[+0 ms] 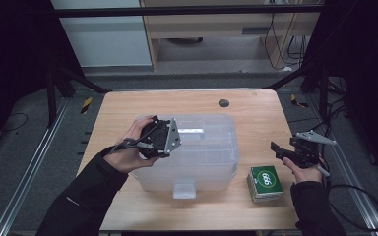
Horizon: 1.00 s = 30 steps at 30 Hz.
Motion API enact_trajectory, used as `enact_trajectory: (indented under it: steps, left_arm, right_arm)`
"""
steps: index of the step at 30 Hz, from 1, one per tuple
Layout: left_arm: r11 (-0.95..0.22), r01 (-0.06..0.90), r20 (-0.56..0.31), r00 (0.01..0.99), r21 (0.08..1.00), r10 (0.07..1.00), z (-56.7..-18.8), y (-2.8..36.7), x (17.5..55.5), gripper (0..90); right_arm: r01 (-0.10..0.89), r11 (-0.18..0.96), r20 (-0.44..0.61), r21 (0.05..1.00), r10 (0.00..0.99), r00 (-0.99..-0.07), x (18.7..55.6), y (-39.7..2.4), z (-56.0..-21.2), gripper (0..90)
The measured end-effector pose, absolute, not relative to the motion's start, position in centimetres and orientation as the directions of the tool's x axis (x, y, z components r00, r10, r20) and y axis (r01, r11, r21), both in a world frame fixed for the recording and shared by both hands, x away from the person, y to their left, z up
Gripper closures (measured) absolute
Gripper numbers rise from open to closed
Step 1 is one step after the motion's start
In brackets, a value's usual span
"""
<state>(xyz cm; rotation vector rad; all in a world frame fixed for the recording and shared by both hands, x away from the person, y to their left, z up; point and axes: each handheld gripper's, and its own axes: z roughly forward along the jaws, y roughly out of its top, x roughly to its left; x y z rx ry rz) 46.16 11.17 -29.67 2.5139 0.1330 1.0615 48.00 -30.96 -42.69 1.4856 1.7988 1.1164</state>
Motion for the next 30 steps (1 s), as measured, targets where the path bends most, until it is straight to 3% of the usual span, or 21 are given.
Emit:
enact_trajectory:
  steps: [18,30]
  left_arm:
    - [-0.954,-0.056,0.715,0.676,0.293,0.18,-30.7,10.3,46.6,55.6]
    - [-0.96,-0.05,0.723,0.669,0.274,0.171,-30.6,10.2,46.8,67.9]
  right_arm:
    - [0.514,0.048,0.097,0.857,0.963,-0.252,48.0,-30.8,-42.6,26.9]
    - [0.52,0.047,0.107,0.853,0.959,-0.263,48.0,-30.7,-42.6,29.2]
